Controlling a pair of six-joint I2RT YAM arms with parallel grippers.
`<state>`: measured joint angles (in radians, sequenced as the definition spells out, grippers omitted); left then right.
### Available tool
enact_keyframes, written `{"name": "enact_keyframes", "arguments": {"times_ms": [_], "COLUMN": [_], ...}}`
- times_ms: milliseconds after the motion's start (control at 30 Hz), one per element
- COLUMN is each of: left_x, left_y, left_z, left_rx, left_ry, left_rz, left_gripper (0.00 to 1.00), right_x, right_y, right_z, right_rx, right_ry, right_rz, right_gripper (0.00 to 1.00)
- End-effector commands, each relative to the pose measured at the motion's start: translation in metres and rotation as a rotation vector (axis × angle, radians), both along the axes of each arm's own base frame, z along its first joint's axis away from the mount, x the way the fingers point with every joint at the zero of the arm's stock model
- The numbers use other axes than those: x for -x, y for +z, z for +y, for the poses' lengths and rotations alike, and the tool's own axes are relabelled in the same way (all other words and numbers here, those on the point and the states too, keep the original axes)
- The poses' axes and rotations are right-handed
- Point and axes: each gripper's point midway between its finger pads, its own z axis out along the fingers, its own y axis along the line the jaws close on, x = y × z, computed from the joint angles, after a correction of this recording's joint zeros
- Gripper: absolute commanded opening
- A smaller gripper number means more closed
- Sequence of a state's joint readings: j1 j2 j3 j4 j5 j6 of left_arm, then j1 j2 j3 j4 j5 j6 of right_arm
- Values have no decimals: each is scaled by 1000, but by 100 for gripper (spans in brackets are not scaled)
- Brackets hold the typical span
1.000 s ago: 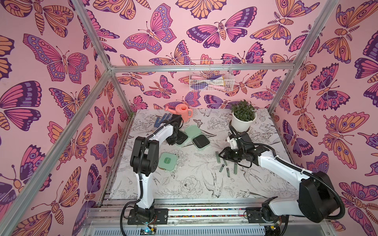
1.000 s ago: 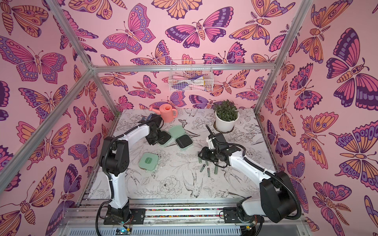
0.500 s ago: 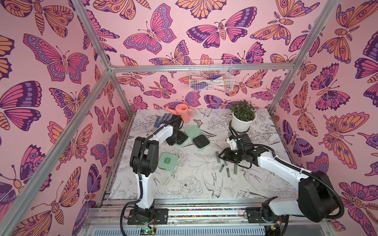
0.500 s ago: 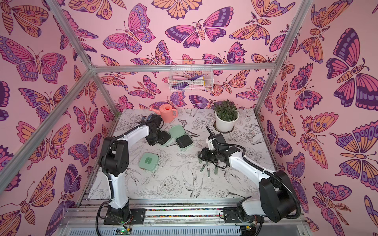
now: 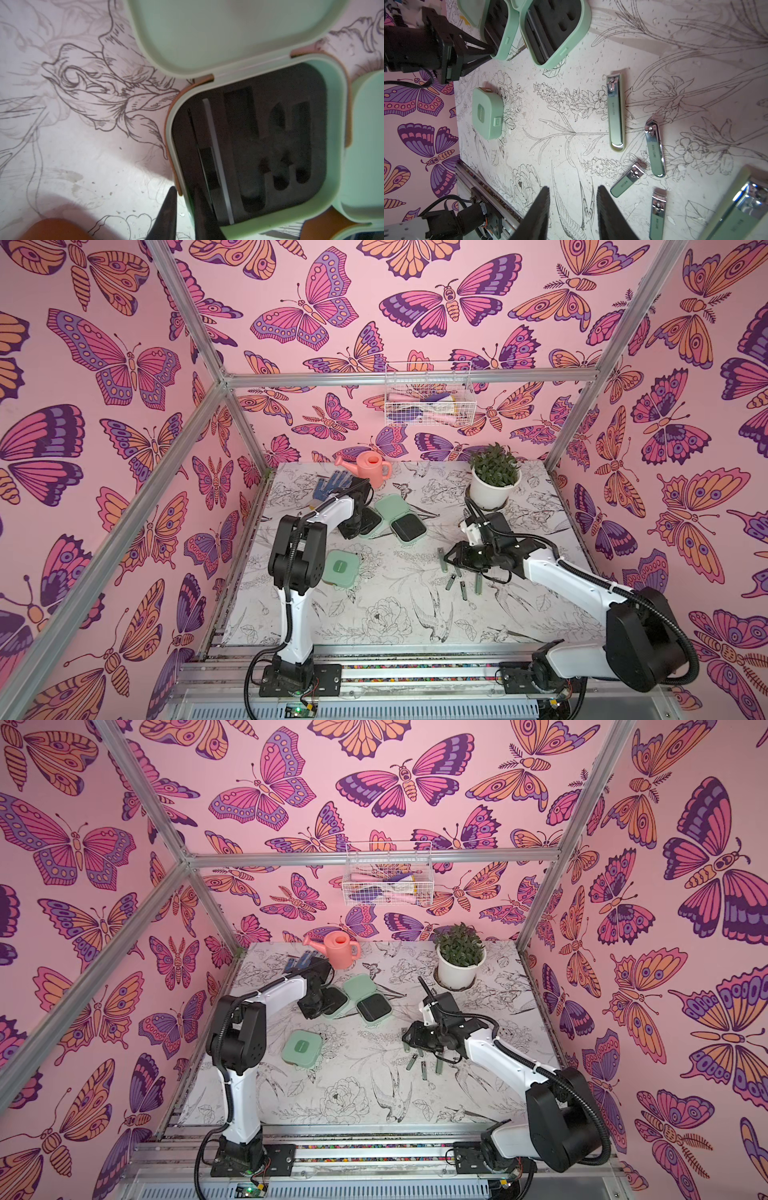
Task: Organize nail clipper sets
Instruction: Pick up the storage box at the center of the board.
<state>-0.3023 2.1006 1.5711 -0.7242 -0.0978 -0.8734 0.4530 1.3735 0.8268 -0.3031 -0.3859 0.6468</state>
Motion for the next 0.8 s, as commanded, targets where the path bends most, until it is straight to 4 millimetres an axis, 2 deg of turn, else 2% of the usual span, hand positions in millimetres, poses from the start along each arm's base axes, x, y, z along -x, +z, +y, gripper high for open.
{"name": "enact_keyframes", "arguments": {"times_ms": [0, 133, 267, 400, 567, 767], "left_x": [16, 18, 22, 28, 39, 66], "left_y": [-22, -24, -23, -19, 0, 22], "left_z": [5, 6, 7, 7, 3, -8], "left_rx": [-12, -15, -16, -7, 8, -1], "left_ry": [75, 78, 82, 78, 52, -25], "left_rz": [77, 83, 86, 88, 77, 93], "left_gripper": [15, 9, 0, 0, 0, 0], "right_x": [0, 1, 1, 2, 3, 4], "right_y": [-4, -4, -4, -4, -6, -4], "right_z": [-2, -2, -2, -2, -1, 2], "right_rx": [6, 5, 2, -1, -13, -35], "right_ry": [-5, -5, -4, -4, -5, 0], "right_rz": [10, 11, 12, 14, 20, 21], "right_gripper": [40, 40, 40, 40, 41, 40]}}
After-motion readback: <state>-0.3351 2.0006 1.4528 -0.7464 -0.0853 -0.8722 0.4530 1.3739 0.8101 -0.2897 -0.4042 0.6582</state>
